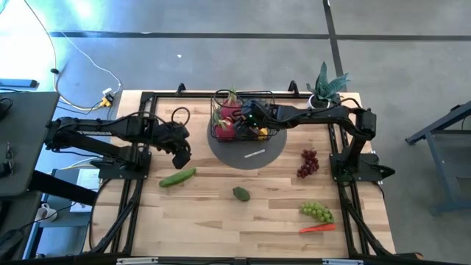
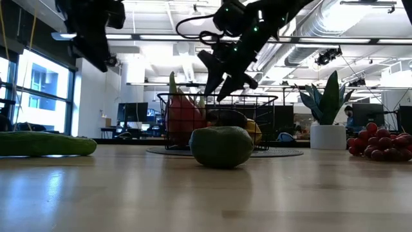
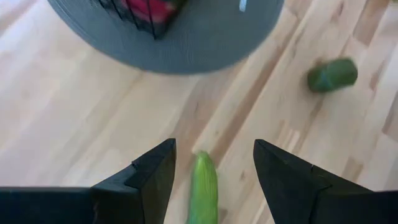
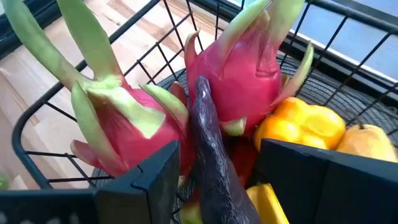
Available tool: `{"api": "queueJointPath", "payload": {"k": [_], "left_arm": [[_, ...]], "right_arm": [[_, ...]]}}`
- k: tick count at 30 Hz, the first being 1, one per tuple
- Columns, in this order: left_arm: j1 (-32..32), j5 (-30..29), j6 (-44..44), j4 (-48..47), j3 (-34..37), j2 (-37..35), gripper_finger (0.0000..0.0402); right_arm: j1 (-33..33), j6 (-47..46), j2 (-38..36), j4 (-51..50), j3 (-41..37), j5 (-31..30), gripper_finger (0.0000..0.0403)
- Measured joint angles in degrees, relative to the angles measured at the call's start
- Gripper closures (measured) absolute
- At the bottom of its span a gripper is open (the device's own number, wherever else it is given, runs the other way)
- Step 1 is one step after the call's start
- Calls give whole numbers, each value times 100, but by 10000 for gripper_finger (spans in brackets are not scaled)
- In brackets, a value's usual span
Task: Build produce basket
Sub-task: Put the green cucumber into the black wire basket
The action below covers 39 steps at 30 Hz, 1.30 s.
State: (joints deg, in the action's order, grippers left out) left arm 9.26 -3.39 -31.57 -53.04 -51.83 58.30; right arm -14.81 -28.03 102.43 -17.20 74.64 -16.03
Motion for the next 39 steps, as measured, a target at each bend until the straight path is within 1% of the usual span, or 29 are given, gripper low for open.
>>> {"api": "queueJointPath", "payload": {"k": [6,10,14,21,28,34,39], "left_arm": [[-570,44,-396,-110,223,-2,198],[-884,197,-569,-120,481,2,198],[-1097,322,-607,-76,709,2,198],[-1373,331,-689,-55,1059,2,198],[-1473,759,-744,69,1385,13,195],[-1473,753,-789,82,1491,32,180],[-1471,739,-787,433,1649,136,160]], "right_arm": [[49,-51,-2,-443,357,-4,198],[157,-348,-2,-589,449,31,197],[303,-557,-2,-691,558,44,197],[540,-929,-2,-784,784,44,197],[768,-968,-2,-1330,1238,-44,197],[1035,-983,-4,-2125,1824,-201,197],[1345,-1130,-7,-2573,2180,-201,197]]}}
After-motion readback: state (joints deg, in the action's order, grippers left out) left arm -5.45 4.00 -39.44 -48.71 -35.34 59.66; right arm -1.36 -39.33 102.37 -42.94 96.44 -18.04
